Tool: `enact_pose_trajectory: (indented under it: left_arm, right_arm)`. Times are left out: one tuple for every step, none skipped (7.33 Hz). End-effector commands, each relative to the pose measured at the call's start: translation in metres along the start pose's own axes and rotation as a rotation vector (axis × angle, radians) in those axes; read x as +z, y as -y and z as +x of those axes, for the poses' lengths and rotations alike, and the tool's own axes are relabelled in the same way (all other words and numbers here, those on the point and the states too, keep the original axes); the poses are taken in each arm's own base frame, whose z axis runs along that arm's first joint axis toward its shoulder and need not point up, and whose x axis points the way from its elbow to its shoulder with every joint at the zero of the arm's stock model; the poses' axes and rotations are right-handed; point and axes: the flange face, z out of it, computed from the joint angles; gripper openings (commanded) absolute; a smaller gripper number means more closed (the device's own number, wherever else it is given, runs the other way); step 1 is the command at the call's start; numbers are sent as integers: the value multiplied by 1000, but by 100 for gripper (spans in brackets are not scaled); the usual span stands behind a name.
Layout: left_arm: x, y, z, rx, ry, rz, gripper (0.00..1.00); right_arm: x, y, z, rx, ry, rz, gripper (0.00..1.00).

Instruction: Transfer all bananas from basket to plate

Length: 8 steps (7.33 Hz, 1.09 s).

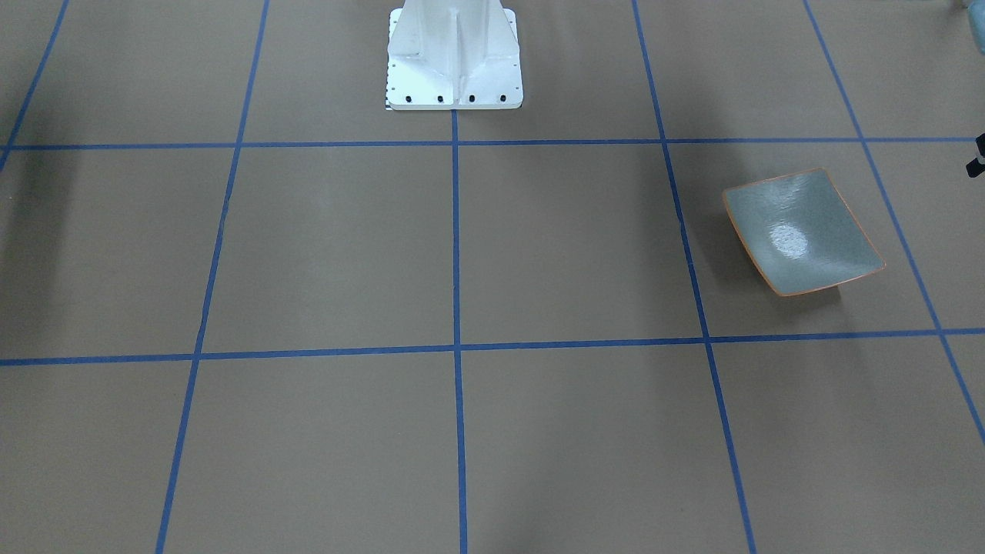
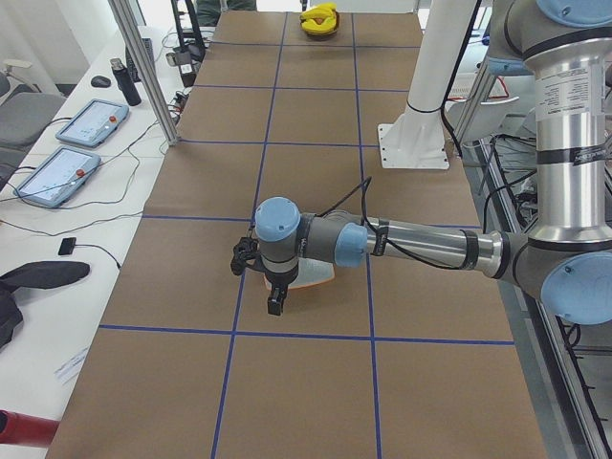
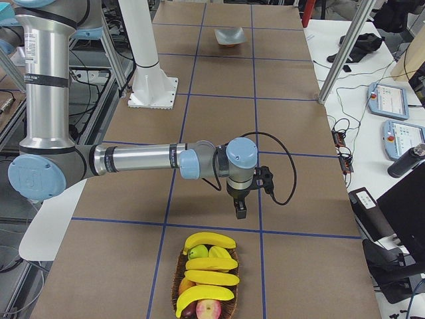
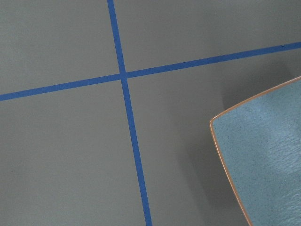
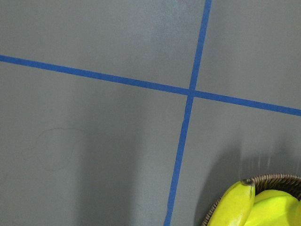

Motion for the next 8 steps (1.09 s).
enact_pose_trajectory:
  left_arm:
    - [-5,6,4,10,8,10,99]
    - [3,3,-3,2,7,-4,99]
    - [1,2,-1,-1,5,0,99]
    - [2,0,-2,-4,5,-3,99]
    - [8,-1,-7,-12,5,-15,99]
    - [0,1,0,-1,-1,1,99]
    - [-13,1,13,22,-4,22,99]
    - [-6,4,7,10,1,13,99]
  right_arm:
    - [-4,8,-3,10,-4,-12,100]
    - [-4,7,-3,9,-1,-11,100]
    - [-1,4,-1,13,5,-15,100]
    - [0,3,-1,13,7,-15,100]
    - [-1,4,-1,13,7,-14,100]
    - [0,3,-2,13,23,-14,100]
    - [2,0,-1,16,27,-17,100]
    - [5,-1,3,21,24,-23,100]
